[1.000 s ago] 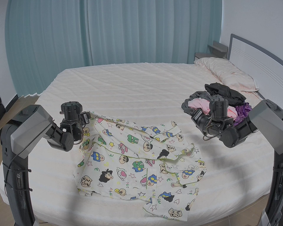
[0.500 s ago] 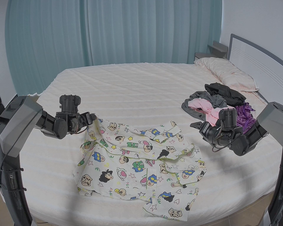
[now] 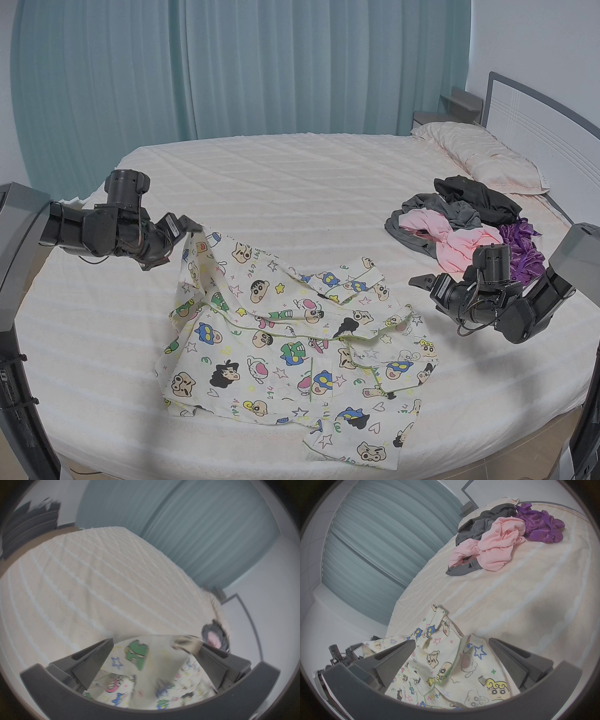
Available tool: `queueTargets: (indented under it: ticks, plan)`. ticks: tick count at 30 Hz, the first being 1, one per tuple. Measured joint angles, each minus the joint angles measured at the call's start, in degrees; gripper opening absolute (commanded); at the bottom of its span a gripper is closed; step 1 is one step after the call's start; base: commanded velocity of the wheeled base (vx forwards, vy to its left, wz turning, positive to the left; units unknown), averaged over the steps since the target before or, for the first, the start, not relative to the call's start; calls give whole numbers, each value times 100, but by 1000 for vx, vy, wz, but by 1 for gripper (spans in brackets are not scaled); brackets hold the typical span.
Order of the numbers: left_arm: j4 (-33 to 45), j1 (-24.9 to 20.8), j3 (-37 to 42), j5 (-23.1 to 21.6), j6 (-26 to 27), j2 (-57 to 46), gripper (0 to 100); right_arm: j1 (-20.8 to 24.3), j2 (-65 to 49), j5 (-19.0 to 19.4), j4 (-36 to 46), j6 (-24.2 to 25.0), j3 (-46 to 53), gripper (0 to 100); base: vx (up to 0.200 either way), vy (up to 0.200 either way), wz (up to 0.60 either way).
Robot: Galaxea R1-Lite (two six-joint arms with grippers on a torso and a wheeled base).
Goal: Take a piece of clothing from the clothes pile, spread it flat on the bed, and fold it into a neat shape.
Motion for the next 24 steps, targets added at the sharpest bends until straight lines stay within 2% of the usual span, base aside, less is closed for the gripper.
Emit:
queueTargets:
  ticks: [3,7,10,14,18,24]
  plan:
    - [316,94,-335,-312,-462,-20,100,-4,-9,56,-17,-96,135,100,0,0,0]
    - [1186,150,-801,-700,-528,5,100,0,-11,95,-33,-184,260,100,0,0,0]
    - [1498,188,-1161,-798,-547,96,100,0,-13,117,-41,-230,341,100,0,0,0]
    - [1529,235,-1297,-739,-558,178,100,-13,-17,150,-45,-325,447,100,0,0,0]
    - [1417,249,-875,-747,-553,126,100,-37,-22,238,-56,-458,596,100,0,0,0]
    - [590,257,546,-741,-591,-373,100,-63,-44,323,-178,-578,872,100,0,0,0]
